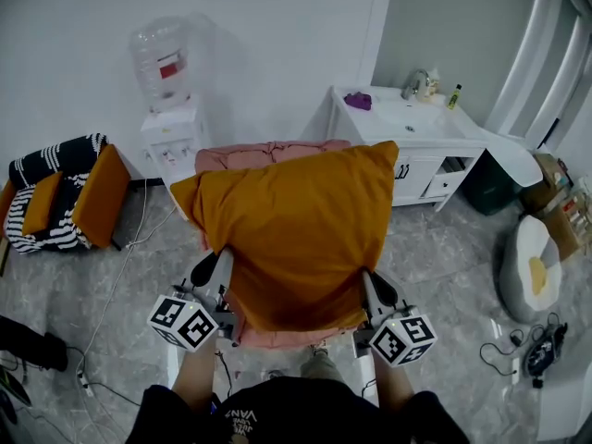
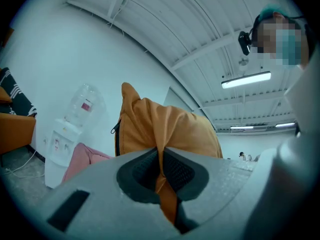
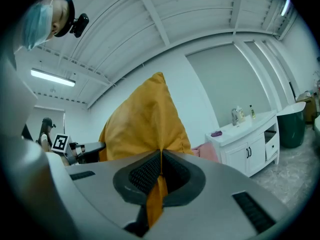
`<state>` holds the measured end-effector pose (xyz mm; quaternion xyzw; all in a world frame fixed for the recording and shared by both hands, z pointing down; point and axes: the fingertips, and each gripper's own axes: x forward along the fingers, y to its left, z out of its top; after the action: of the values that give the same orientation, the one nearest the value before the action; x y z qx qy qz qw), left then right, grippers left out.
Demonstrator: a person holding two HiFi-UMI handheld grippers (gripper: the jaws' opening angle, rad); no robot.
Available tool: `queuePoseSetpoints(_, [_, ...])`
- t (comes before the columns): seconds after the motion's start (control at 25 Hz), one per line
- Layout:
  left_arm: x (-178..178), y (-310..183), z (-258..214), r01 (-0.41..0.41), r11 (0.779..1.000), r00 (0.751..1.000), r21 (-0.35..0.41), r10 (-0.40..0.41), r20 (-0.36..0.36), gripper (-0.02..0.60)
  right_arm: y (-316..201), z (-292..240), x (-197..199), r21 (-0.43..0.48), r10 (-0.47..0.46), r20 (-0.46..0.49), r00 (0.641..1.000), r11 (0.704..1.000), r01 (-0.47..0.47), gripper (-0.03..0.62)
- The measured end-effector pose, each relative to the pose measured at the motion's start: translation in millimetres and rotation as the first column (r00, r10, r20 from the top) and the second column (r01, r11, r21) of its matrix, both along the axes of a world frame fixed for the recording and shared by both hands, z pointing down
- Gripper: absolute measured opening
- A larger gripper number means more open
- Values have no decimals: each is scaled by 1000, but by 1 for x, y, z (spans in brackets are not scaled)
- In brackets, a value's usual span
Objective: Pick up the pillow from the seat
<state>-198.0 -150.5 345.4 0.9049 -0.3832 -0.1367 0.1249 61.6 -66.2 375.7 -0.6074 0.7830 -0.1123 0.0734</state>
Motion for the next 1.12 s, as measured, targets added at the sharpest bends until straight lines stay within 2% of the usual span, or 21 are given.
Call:
queuePoseSetpoints(0.2, [7,5,-23,-28,998,1000,57,28,2,21,11,-20,4,48,15,4,1000,999,-15,6])
queuePoseSetpoints(0.48, [15,12,-41,-44,995,999,85,44,0,21,20,-43,12,101,27,-7,1000,995,-26,8])
queuePoseSetpoints(1.12, [2,5,-35,-14,998,1000,67,14,-6,21,8,-36,1,81,12,-32,999,997,-9,6])
